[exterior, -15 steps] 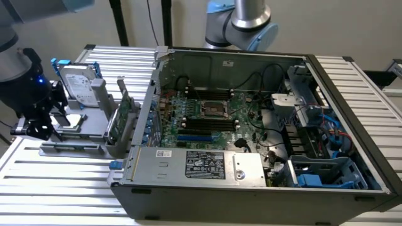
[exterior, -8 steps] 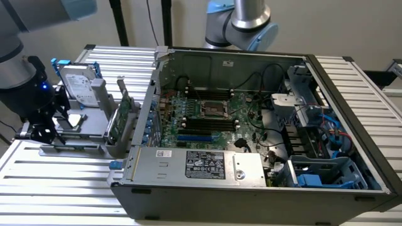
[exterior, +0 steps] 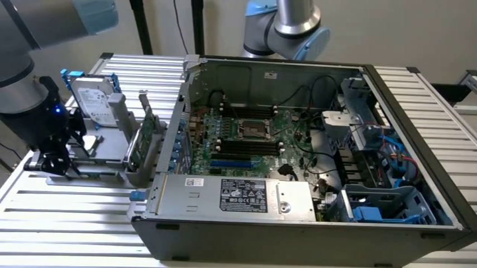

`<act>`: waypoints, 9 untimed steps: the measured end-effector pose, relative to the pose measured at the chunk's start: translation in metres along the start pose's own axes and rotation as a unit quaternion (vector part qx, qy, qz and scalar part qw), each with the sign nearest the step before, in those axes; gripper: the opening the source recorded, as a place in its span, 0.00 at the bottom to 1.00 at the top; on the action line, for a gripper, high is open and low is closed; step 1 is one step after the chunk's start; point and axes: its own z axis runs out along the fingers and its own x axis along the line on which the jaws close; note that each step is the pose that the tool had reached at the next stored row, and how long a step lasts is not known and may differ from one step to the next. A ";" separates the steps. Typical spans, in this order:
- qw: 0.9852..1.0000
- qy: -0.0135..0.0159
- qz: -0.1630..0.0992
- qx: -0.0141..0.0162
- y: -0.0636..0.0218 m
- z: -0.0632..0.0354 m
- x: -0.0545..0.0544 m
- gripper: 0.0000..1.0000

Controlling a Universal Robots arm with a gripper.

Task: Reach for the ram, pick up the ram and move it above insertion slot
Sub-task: 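Pick up the ram and move it above insertion slot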

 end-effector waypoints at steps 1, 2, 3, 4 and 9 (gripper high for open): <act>1.000 0.000 0.000 0.000 0.0000 0.0018 0.000 0.48; 1.000 0.000 0.000 0.000 0.0000 0.0037 0.000 0.48; 1.000 0.000 0.001 0.000 0.0000 0.0055 0.000 0.48; 1.000 0.000 0.001 0.000 0.0001 0.0072 0.000 0.48; 1.000 0.000 0.001 0.000 0.0001 0.0164 0.000 0.48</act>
